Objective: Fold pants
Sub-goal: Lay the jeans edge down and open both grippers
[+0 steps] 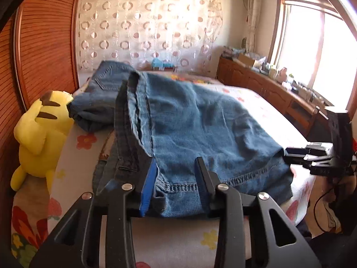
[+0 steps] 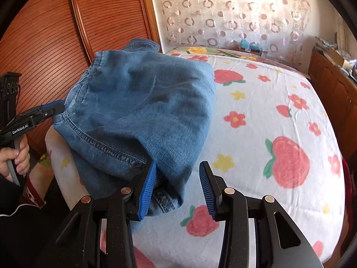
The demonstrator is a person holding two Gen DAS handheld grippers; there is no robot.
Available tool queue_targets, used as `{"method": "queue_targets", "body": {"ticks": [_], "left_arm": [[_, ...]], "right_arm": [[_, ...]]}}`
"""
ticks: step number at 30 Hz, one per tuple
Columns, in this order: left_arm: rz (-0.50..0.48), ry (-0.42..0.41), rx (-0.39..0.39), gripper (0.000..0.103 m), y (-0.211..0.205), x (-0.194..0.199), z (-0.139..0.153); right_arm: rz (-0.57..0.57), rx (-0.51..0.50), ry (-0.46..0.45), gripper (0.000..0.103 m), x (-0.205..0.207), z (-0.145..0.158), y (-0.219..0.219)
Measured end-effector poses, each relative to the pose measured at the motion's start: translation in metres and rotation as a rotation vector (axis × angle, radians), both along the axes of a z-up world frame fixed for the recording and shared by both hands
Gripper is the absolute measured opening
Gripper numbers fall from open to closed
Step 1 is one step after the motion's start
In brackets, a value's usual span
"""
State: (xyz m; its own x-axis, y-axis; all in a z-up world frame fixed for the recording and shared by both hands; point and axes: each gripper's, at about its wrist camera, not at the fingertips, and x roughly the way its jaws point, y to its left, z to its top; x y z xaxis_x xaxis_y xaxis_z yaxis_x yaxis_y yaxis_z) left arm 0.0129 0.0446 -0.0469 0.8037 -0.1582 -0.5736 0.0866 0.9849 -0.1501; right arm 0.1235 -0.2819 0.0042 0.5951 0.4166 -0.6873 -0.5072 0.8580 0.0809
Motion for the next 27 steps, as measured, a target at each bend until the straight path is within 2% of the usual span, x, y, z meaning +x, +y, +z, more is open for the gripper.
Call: {"method": "queue_targets", "body": {"ticks": [4, 9, 11, 15, 19, 27], "left_arm": [[0.014, -0.028, 0.010, 0.036, 0.002, -0.005, 0.009], [-0.018, -0.013, 0.004, 0.025, -0.002, -0.001, 0.006], [-0.026, 0.001, 0.015, 0.025, -0.006, 0.001, 0.001], [0.017, 0.054, 0.043, 0.025, -0.003, 0.009, -0.012], [0.040, 0.068, 0.020, 0.025, 0.008, 0.009, -0.018], [0.020, 0.126, 0.001, 0.025, 0.008, 0.016, -0.035]], "right_arm": [[-0.012, 0.023, 0.012, 0.042, -0.004, -0.007, -0.005], [-0.014, 0.024, 0.014, 0.042, -0.001, -0.012, -0.007], [-0.016, 0.026, 0.016, 0.042, 0.001, -0.014, -0.007], [-0.019, 0.024, 0.016, 0.042, 0.000, -0.013, -0.006], [-0.020, 0.021, 0.014, 0.042, 0.000, -0.013, -0.006], [-0.020, 0.023, 0.017, 0.042, 0.000, -0.014, -0.008]]}}
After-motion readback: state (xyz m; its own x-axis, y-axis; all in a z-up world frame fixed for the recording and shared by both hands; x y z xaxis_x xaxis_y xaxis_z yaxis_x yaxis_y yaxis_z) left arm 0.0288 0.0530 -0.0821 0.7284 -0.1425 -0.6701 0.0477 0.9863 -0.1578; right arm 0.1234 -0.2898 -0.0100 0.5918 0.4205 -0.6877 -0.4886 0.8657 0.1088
